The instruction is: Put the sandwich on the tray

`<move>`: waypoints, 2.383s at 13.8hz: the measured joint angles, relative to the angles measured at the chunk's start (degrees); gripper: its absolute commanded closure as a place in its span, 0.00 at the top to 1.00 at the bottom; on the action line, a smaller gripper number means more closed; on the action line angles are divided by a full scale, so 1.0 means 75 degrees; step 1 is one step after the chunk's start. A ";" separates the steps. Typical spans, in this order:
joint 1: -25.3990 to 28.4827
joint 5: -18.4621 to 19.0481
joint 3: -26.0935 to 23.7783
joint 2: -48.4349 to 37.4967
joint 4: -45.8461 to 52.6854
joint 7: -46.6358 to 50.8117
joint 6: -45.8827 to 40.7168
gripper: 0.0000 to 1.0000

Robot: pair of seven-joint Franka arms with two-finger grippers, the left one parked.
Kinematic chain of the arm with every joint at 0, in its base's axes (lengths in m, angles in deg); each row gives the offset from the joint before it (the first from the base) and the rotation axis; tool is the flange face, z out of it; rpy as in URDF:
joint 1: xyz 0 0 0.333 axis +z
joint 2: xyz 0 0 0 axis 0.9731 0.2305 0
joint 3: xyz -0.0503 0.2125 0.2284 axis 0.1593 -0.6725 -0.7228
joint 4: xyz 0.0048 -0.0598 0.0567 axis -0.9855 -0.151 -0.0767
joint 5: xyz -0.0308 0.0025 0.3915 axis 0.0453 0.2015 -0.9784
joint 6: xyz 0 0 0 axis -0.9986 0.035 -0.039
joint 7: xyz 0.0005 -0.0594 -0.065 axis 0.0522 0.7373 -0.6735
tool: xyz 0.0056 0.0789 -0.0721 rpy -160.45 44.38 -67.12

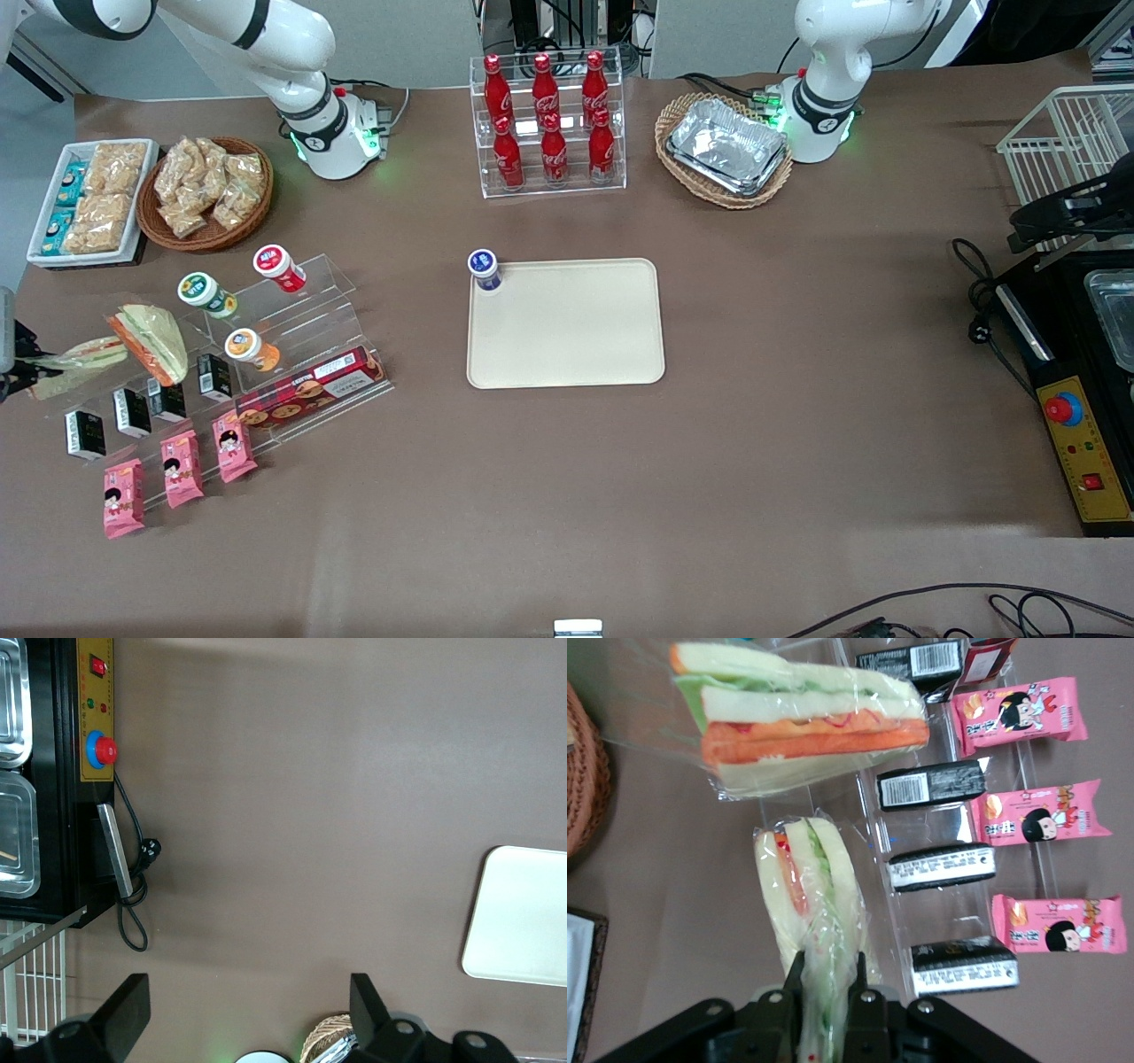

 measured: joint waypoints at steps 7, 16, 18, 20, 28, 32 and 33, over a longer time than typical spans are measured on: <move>0.0008 -0.0770 0.0000 -0.0455 0.0659 0.1761 -0.1583 0.17; 0.1331 -0.1179 -0.1205 -0.1335 0.0670 0.6805 -0.2844 0.18; 0.1933 -0.1186 -0.1249 -0.1438 0.0670 0.7718 -0.2944 0.18; 0.2619 -0.1192 -0.1267 -0.1445 0.0668 0.8552 -0.2932 0.18; 0.5306 -0.1197 -0.1288 -0.1179 0.0060 1.1086 -0.1157 0.19; 0.6459 -0.1111 -0.1278 -0.0626 -0.0280 1.2217 0.0088 0.19; 0.6660 -0.1102 -0.1275 -0.0451 -0.0312 1.2323 0.0398 0.19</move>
